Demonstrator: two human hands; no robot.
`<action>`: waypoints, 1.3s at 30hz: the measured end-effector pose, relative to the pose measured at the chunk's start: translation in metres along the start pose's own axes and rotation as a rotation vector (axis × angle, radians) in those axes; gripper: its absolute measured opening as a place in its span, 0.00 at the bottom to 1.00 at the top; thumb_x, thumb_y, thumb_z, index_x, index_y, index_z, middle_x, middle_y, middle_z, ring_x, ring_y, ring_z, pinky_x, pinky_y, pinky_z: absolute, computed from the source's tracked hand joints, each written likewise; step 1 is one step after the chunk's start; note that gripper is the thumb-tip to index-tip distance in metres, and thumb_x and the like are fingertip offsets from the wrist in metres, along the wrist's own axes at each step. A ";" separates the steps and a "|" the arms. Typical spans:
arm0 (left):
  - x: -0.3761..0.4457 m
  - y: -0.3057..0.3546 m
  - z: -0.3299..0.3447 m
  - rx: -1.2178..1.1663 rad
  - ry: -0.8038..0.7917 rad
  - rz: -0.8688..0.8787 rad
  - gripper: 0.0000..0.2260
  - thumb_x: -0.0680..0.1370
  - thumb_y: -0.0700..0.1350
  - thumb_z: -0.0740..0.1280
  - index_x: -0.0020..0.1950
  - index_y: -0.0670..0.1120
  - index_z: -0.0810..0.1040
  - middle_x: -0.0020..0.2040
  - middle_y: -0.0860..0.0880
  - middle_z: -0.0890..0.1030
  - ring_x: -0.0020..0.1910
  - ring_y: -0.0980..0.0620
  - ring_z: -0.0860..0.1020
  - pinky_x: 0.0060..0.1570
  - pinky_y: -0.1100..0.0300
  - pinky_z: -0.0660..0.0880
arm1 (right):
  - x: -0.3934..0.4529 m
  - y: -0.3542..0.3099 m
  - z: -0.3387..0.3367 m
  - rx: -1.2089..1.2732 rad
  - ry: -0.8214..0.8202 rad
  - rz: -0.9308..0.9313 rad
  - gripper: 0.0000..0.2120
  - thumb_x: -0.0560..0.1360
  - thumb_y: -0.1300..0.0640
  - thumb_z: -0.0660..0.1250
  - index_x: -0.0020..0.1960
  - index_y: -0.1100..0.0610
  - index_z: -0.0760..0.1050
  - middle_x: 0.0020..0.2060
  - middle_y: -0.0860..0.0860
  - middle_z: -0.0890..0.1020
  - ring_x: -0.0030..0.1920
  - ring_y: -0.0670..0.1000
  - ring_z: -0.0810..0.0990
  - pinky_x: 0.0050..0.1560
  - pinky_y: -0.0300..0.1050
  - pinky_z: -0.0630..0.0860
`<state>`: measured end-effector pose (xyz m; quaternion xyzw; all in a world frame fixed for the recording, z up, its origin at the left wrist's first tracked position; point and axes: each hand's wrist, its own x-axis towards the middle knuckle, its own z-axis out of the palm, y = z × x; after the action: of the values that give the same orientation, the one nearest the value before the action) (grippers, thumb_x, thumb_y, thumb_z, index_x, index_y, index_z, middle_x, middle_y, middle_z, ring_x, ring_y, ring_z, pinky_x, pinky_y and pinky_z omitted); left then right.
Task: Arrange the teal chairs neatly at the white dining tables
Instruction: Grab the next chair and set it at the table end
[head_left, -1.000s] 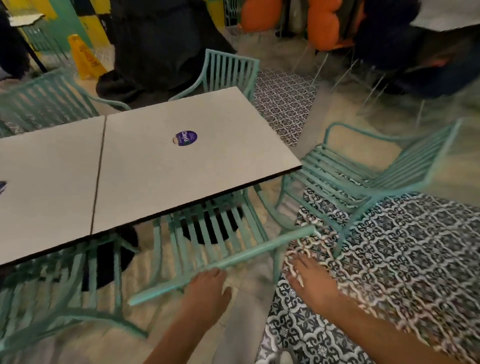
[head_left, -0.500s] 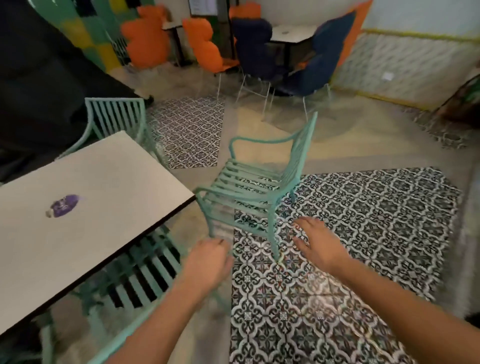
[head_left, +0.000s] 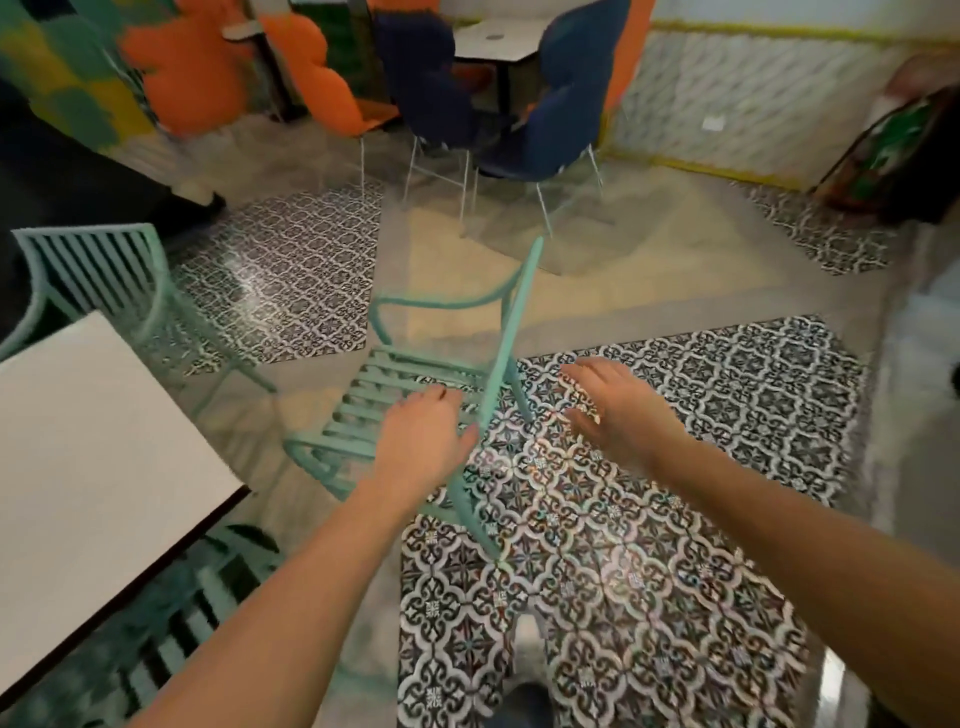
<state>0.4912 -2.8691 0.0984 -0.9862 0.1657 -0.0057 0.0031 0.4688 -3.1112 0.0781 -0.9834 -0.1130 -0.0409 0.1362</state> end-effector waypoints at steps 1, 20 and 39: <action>0.017 0.003 0.002 0.002 -0.002 -0.006 0.18 0.78 0.56 0.61 0.61 0.46 0.74 0.56 0.48 0.78 0.53 0.47 0.77 0.54 0.50 0.74 | 0.013 0.009 0.002 -0.001 0.007 -0.013 0.27 0.78 0.48 0.62 0.75 0.55 0.62 0.71 0.55 0.69 0.70 0.54 0.66 0.72 0.50 0.62; 0.264 0.042 0.051 0.052 -0.225 -0.304 0.22 0.79 0.59 0.58 0.66 0.47 0.71 0.61 0.45 0.76 0.58 0.44 0.76 0.60 0.48 0.71 | 0.269 0.198 0.023 -0.008 -0.194 -0.395 0.27 0.81 0.44 0.53 0.77 0.52 0.54 0.76 0.53 0.61 0.75 0.54 0.59 0.74 0.51 0.51; 0.244 0.047 0.100 -0.300 -0.434 -0.758 0.35 0.75 0.70 0.53 0.74 0.49 0.64 0.71 0.46 0.70 0.65 0.47 0.72 0.65 0.49 0.69 | 0.427 0.196 0.103 -0.107 -0.588 -0.957 0.29 0.79 0.43 0.54 0.77 0.48 0.52 0.76 0.47 0.56 0.77 0.51 0.52 0.76 0.54 0.47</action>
<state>0.7077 -2.9934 0.0004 -0.9452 -0.2119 0.2241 -0.1074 0.9341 -3.1765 -0.0239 -0.7981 -0.5773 0.1720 0.0151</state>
